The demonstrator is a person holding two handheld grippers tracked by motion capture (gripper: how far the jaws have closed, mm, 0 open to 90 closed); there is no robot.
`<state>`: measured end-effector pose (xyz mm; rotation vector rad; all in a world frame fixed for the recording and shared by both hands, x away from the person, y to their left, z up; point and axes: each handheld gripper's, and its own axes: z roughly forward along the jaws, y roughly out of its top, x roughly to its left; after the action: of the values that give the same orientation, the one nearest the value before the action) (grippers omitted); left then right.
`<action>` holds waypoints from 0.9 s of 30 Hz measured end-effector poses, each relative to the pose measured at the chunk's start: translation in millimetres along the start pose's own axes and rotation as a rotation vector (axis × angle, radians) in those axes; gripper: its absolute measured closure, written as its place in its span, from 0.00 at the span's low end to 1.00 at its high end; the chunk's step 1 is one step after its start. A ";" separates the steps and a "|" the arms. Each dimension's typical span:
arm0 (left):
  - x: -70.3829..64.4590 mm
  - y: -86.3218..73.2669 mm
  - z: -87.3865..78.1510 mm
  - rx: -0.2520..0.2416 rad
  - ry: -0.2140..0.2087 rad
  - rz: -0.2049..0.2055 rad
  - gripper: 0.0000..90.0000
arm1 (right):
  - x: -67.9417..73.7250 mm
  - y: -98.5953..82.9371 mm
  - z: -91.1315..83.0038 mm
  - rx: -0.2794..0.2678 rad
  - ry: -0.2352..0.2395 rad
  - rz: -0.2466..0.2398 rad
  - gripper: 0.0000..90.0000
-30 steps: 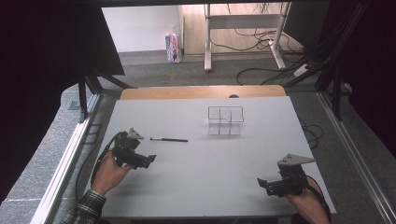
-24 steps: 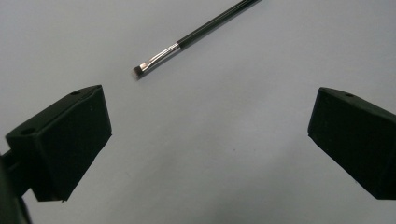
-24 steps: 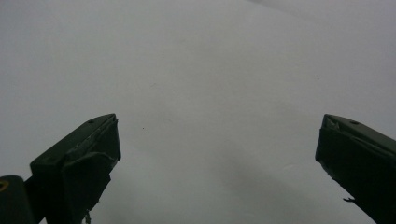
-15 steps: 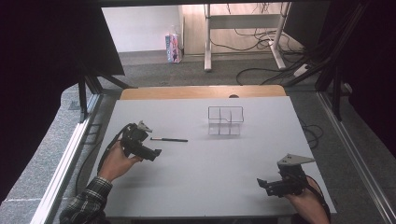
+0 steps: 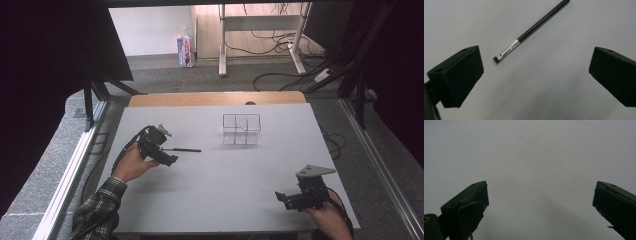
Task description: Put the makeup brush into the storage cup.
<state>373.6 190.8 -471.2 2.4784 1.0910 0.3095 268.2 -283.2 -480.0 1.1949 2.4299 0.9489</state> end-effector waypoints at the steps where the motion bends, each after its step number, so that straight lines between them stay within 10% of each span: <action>1: 0.8 1.6 0.7 0.005 -0.001 0.003 0.00 | 0.0 0.0 0.0 0.000 0.000 0.000 0.00; 27: 3.8 47.6 27.0 0.097 -0.055 0.104 0.03 | -0.4 0.1 0.4 0.013 0.007 0.002 0.01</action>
<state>416.8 157.1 -473.4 2.6184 0.9781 0.2224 268.7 -283.3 -480.2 1.2006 2.4440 0.9410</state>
